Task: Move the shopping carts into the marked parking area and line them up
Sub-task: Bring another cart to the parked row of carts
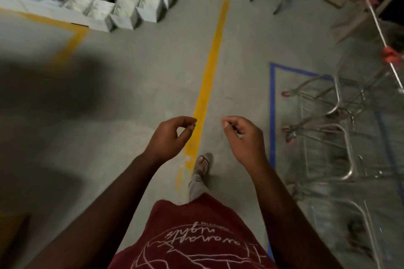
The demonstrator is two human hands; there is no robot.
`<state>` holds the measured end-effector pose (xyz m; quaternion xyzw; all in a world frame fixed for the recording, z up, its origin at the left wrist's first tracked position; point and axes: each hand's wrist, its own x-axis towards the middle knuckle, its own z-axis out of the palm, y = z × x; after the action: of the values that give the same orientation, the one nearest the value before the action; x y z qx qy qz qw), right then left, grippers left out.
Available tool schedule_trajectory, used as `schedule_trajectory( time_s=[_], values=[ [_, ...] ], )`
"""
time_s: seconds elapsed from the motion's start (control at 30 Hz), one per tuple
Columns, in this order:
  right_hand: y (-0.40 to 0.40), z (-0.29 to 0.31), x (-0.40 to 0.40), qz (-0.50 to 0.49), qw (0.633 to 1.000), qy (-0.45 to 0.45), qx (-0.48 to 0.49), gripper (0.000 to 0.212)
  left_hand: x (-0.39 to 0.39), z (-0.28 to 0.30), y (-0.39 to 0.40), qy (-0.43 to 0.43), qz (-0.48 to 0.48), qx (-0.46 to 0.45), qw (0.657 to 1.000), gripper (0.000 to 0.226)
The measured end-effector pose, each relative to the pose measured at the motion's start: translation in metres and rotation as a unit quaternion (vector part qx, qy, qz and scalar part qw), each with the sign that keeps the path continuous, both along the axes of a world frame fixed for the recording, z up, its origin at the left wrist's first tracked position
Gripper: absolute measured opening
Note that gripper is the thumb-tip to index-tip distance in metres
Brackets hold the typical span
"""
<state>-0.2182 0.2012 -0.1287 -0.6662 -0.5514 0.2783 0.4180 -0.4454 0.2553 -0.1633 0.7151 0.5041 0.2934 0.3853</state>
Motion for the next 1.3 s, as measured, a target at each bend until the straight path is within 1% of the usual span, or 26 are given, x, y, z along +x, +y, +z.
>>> schedule_trajectory(
  time_s=[0.13, 0.23, 0.3, 0.4, 0.5, 0.67, 0.73, 0.83, 0.9, 1.03, 1.13, 1.3],
  values=[
    [0.097, -0.014, 0.029, 0.020, 0.997, 0.062, -0.036, 0.020, 0.020, -0.003, 0.098, 0.019, 0.008, 0.009, 1.000, 0.020],
    [0.173, -0.016, 0.054, 0.036, 0.995, 0.071, -0.059, 0.015, 0.040, 0.004, 0.175, 0.041, 0.005, 0.003, 0.999, 0.021],
    [0.224, -0.014, 0.068, 0.040, 0.994, 0.077, -0.070, 0.016, 0.053, 0.012, 0.224, 0.045, 0.001, -0.003, 0.999, 0.022],
    [0.303, -0.004, 0.086, 0.050, 0.994, 0.067, -0.074, 0.019, 0.068, 0.023, 0.295, 0.037, 0.004, -0.002, 0.999, 0.022],
    [0.378, 0.004, 0.099, 0.062, 0.994, 0.053, -0.074, 0.014, 0.075, 0.020, 0.359, 0.029, 0.025, -0.016, 0.999, 0.023],
    [0.509, -0.010, 0.113, 0.079, 0.993, 0.029, -0.086, 0.012, 0.080, -0.005, 0.477, 0.019, 0.042, -0.047, 0.998, 0.023],
    [0.570, -0.018, 0.118, 0.078, 0.993, 0.018, -0.086, 0.012, 0.082, -0.018, 0.538, 0.012, 0.047, -0.053, 0.997, 0.023],
    [0.655, -0.022, 0.122, 0.069, 0.994, 0.003, -0.089, 0.013, 0.089, -0.026, 0.630, 0.004, 0.035, -0.057, 0.998, 0.024],
    [0.714, -0.016, 0.127, 0.055, 0.995, 0.002, -0.089, 0.016, 0.097, -0.022, 0.698, 0.005, 0.011, -0.060, 0.998, 0.024],
    [0.824, 0.009, 0.144, 0.022, 0.998, -0.003, -0.066, 0.022, 0.121, 0.004, 0.834, 0.009, -0.046, -0.031, 0.998, 0.024],
    [0.894, 0.021, 0.164, -0.007, 0.999, -0.001, -0.041, 0.026, 0.146, 0.020, 0.923, 0.009, -0.066, -0.025, 0.997, 0.022],
    [1.002, 0.007, 0.214, -0.059, 0.998, 0.002, -0.023, 0.029, 0.206, 0.014, 1.053, -0.017, -0.102, -0.030, 0.994, 0.020]
  ],
)
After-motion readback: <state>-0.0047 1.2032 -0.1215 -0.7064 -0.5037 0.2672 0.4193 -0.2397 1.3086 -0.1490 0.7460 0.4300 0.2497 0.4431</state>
